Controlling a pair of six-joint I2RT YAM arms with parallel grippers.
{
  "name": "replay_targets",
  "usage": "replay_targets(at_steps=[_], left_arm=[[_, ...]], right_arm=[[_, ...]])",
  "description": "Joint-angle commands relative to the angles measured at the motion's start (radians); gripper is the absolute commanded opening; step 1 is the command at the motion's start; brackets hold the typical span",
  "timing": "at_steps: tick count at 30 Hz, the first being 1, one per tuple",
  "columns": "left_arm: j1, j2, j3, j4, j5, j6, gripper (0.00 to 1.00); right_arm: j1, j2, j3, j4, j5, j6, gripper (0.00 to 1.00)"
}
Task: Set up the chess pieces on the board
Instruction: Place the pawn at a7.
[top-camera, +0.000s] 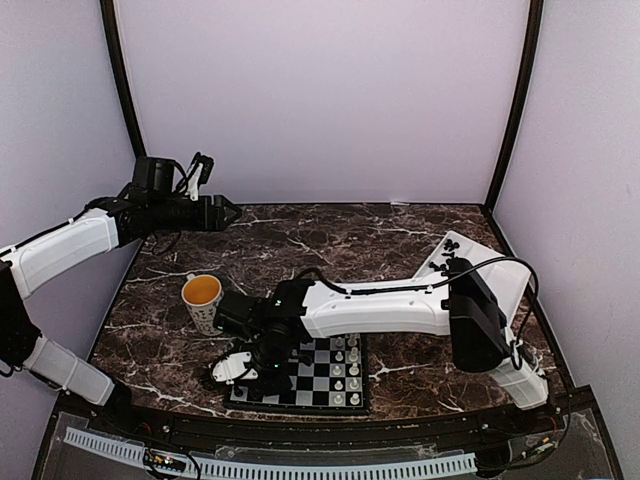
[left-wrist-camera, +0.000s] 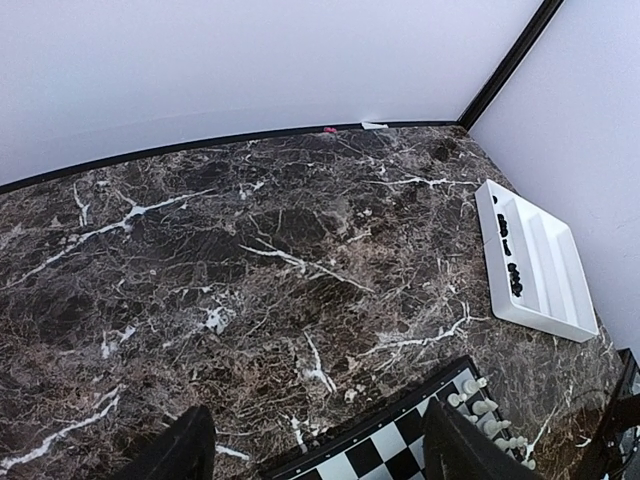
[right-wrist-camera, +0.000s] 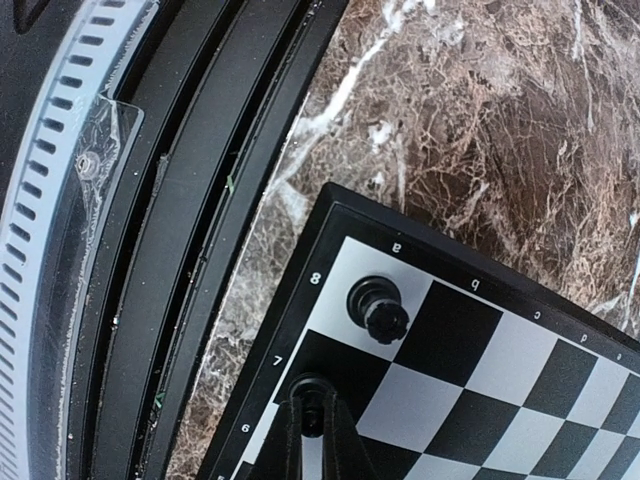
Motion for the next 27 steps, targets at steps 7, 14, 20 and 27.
replay_targets(at_steps=[7, 14, 20, 27], left_arm=[[-0.001, -0.032, 0.008, -0.006, 0.033, -0.002, 0.74], [-0.001, -0.031, 0.007, -0.005, 0.039, -0.003, 0.74], [-0.001, -0.029, 0.007, -0.005, 0.047, -0.007, 0.74], [-0.001, -0.026, 0.007, -0.005, 0.054, -0.009, 0.74]], right_arm=[[0.012, 0.021, 0.026, -0.005, -0.008, -0.003, 0.00], [0.012, 0.022, 0.023, 0.000, 0.002, 0.000, 0.02], [0.012, 0.032, 0.028, 0.011, 0.018, 0.014, 0.03], [0.012, 0.033, 0.028, 0.015, 0.024, 0.019, 0.11]])
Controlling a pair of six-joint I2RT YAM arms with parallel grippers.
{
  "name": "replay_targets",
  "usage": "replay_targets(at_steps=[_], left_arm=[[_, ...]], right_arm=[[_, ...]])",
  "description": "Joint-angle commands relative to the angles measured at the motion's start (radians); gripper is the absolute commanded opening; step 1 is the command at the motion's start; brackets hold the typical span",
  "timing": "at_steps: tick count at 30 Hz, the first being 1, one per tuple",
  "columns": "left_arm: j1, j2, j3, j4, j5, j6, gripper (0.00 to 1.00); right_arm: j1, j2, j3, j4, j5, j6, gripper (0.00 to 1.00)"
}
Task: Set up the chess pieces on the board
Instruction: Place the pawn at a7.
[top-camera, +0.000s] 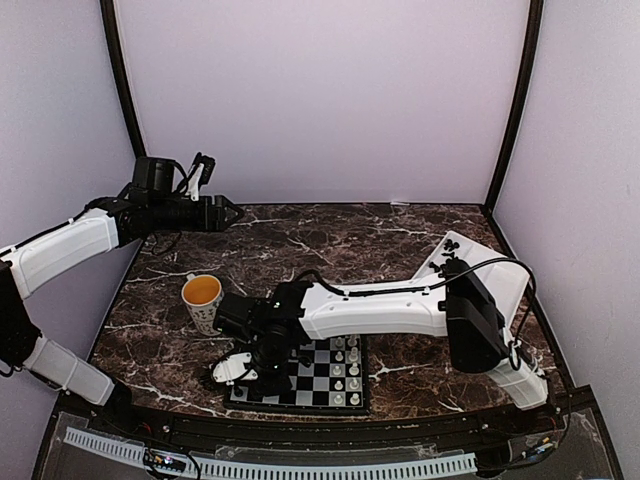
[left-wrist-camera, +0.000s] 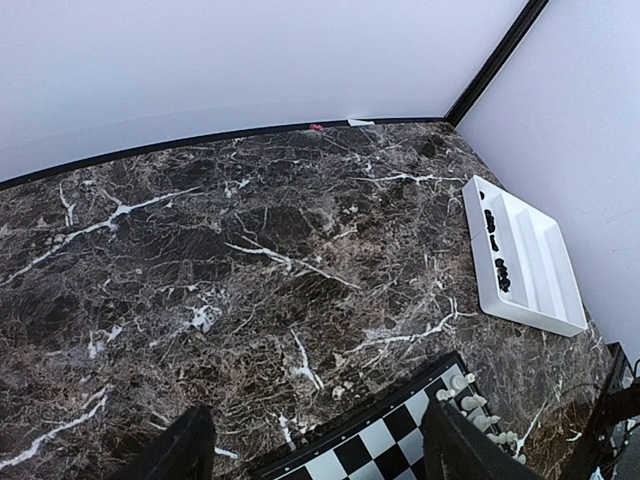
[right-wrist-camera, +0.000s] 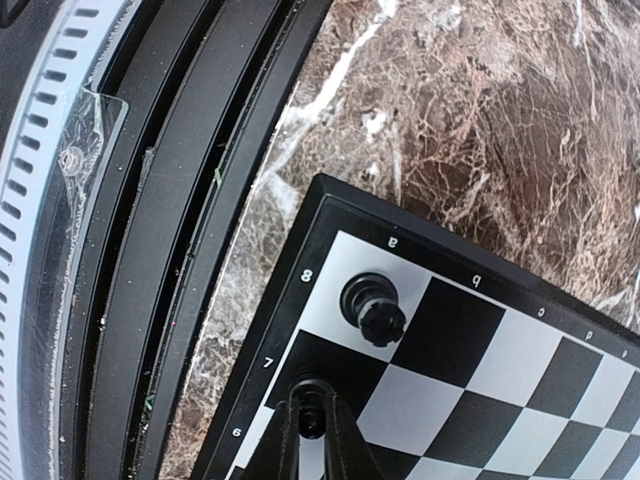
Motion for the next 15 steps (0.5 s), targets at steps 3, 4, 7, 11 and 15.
replay_targets(at_steps=[3, 4, 7, 11, 15], left_arm=[[-0.001, -0.028, 0.007, -0.005, 0.017, -0.005, 0.74], [-0.001, -0.028, 0.007, -0.005, 0.017, -0.005, 0.74], [-0.001, -0.029, 0.006, -0.003, 0.018, -0.005, 0.74], [-0.001, -0.030, 0.005, -0.002, 0.020, -0.006, 0.74], [-0.001, -0.027, 0.004, -0.002, 0.023, -0.007, 0.74]], right_arm=[[0.012, 0.020, 0.023, 0.016, 0.011, 0.011, 0.12], [0.012, 0.020, 0.022, 0.017, 0.011, 0.011, 0.13], [0.011, 0.020, 0.022, 0.018, 0.015, 0.012, 0.14], [0.014, 0.020, 0.022, 0.020, 0.020, 0.013, 0.18], [0.014, 0.014, 0.028, 0.017, 0.028, 0.014, 0.26]])
